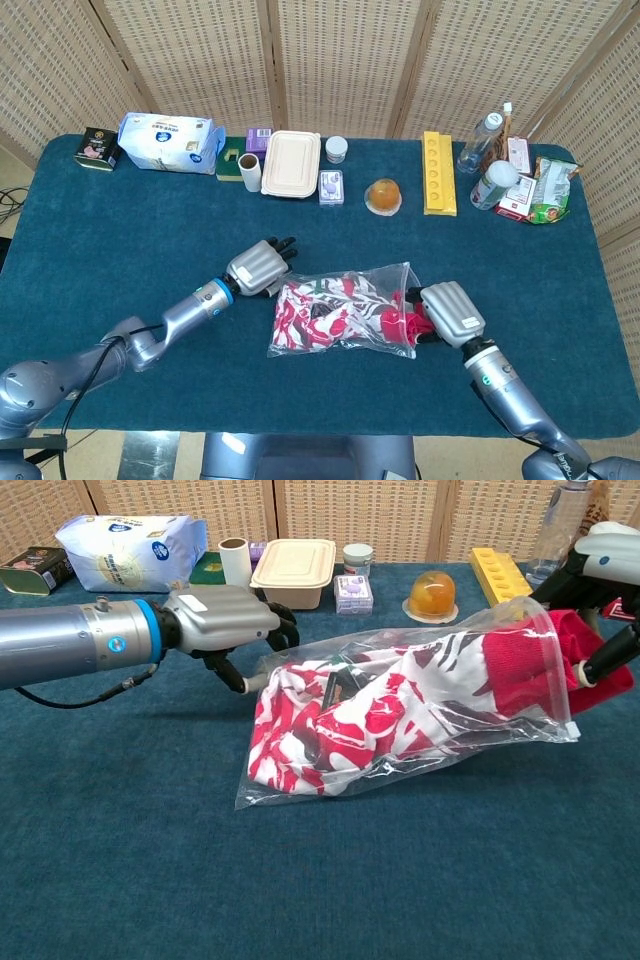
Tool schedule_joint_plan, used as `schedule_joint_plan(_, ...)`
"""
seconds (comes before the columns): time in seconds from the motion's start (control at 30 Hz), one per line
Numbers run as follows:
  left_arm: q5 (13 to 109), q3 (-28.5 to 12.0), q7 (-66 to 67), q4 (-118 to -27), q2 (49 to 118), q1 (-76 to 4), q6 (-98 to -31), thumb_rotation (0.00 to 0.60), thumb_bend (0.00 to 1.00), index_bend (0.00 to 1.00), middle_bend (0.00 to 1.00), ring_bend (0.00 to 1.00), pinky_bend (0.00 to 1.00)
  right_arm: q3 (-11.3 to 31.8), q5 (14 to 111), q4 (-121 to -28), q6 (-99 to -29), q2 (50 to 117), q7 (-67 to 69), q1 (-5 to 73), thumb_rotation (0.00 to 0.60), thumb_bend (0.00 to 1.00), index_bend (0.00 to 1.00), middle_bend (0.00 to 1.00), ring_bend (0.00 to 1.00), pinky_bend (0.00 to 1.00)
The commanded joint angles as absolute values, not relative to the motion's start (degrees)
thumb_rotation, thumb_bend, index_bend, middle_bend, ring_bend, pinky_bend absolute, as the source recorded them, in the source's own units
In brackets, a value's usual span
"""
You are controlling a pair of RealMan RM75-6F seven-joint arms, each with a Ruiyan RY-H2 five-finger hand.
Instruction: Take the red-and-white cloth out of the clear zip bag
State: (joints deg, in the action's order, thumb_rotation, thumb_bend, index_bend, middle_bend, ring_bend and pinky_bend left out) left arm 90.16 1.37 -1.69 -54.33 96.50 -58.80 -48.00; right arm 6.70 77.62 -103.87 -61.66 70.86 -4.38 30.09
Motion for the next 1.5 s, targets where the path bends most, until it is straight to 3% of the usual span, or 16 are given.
schedule_joint_plan(0.03,90.02,2.54,-1.79,-59.97,91.22,-55.66,-50.92,0.600,0.50,0.64,0.27,0.12,0.28,6.63,78.03,-104.03,-61.71,70.93,-4.34,30.16,0.600,0.31,0.73,0.60,0.70,0.62)
schedule_joint_plan(0.5,84.97,4.32,-0.29,-72.29,75.83,-44.10,-58.90,0.600,0.48,0.63,0.28,0.13,0.28,8.01,76.61,-102.44,-63.33,69.46,-4.47,29.58,0.600,0.31,0.74,0.61,0.70,0.62)
schedule_joint_plan(0.9,81.37,4.87,0.70,-73.57,69.17,-35.03,-64.44,0.600,0.48,0.63,0.27,0.13,0.28,8.47,73.98,-99.53,-66.69,64.36,-1.70,25.73,0.600,0.31,0.74,0.61,0.70,0.62)
schedule_joint_plan(1.13,80.12,3.73,2.06,-72.80,68.75,-32.92,-64.40,0.600,0.48,0.63,0.28,0.13,0.28,8.10,73.65,-97.76,-67.15,63.05,0.41,24.06,0.600,0.31,0.74,0.61,0.70,0.62)
schedule_joint_plan(1.2,79.70,3.47,2.22,-73.27,68.69,-32.89,-63.52,0.600,0.43,0.63,0.28,0.13,0.28,8.06,73.79,-97.53,-67.17,62.98,0.74,23.89,0.600,0.30,0.74,0.61,0.70,0.62)
schedule_joint_plan(1.27,78.26,3.19,3.80,-74.96,68.09,-33.22,-61.06,0.600,0.32,0.54,0.27,0.13,0.27,7.79,74.37,-97.45,-66.89,62.95,1.27,23.79,0.600,0.29,0.72,0.60,0.69,0.61)
schedule_joint_plan(1.4,73.50,1.76,8.95,-79.79,65.82,-33.61,-57.82,0.600,0.06,0.08,0.12,0.02,0.17,7.46,75.59,-97.17,-66.49,62.87,2.07,23.78,0.600,0.27,0.55,0.49,0.60,0.56)
schedule_joint_plan(1.5,69.86,0.57,9.78,-83.42,63.82,-33.23,-56.69,0.600,0.01,0.00,0.06,0.00,0.09,7.09,76.84,-97.00,-66.73,62.66,2.21,23.59,0.600,0.24,0.37,0.36,0.47,0.49)
